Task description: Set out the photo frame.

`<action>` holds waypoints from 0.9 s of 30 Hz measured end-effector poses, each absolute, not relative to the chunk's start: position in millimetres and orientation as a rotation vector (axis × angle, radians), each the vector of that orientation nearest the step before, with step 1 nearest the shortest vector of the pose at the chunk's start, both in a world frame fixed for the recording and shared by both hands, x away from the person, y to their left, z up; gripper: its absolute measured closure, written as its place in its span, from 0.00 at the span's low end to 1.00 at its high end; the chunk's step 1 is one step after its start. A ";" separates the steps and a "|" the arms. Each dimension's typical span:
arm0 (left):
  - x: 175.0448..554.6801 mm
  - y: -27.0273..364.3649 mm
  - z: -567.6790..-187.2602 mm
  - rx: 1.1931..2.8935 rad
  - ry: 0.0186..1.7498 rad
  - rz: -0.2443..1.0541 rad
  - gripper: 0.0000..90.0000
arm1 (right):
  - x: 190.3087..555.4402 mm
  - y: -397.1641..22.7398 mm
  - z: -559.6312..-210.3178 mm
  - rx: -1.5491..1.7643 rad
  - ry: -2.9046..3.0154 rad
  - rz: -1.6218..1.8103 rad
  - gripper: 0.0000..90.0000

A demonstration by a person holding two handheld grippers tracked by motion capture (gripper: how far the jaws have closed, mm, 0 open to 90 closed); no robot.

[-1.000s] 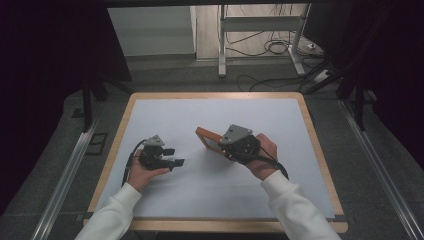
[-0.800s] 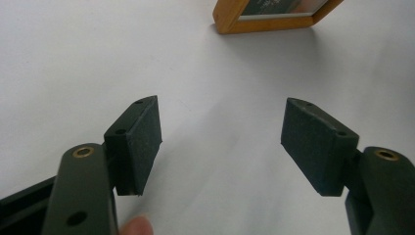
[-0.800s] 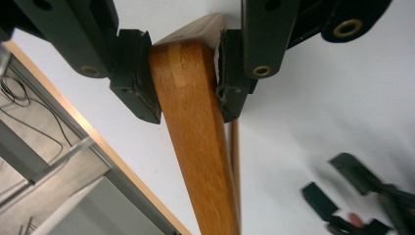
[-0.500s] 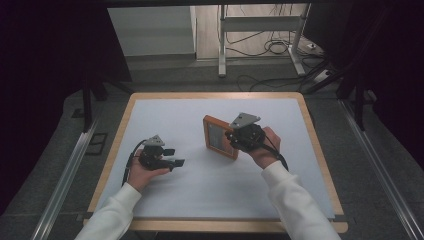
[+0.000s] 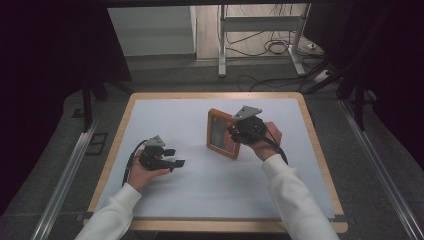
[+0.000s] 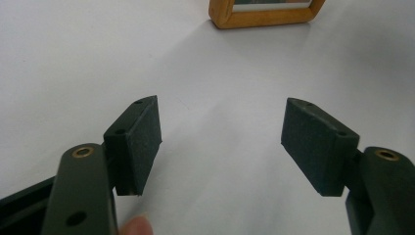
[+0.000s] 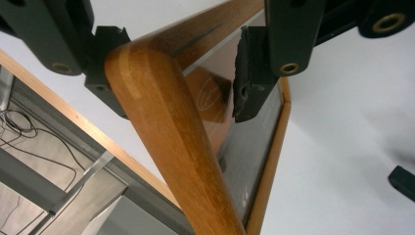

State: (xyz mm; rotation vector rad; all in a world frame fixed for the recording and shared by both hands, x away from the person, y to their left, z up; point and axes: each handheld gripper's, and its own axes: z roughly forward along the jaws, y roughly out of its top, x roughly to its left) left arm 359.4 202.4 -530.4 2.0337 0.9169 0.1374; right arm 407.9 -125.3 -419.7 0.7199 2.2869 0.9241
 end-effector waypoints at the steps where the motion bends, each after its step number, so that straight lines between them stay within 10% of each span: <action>1: 359.5 202.5 -530.4 2.034 0.917 0.138 0.34 | 409.3 -125.7 -420.1 0.732 2.285 0.927 0.51; 27: 359.6 202.8 -530.6 2.043 0.911 0.144 0.33 | 427.0 -136.4 -431.7 0.900 2.195 0.948 0.31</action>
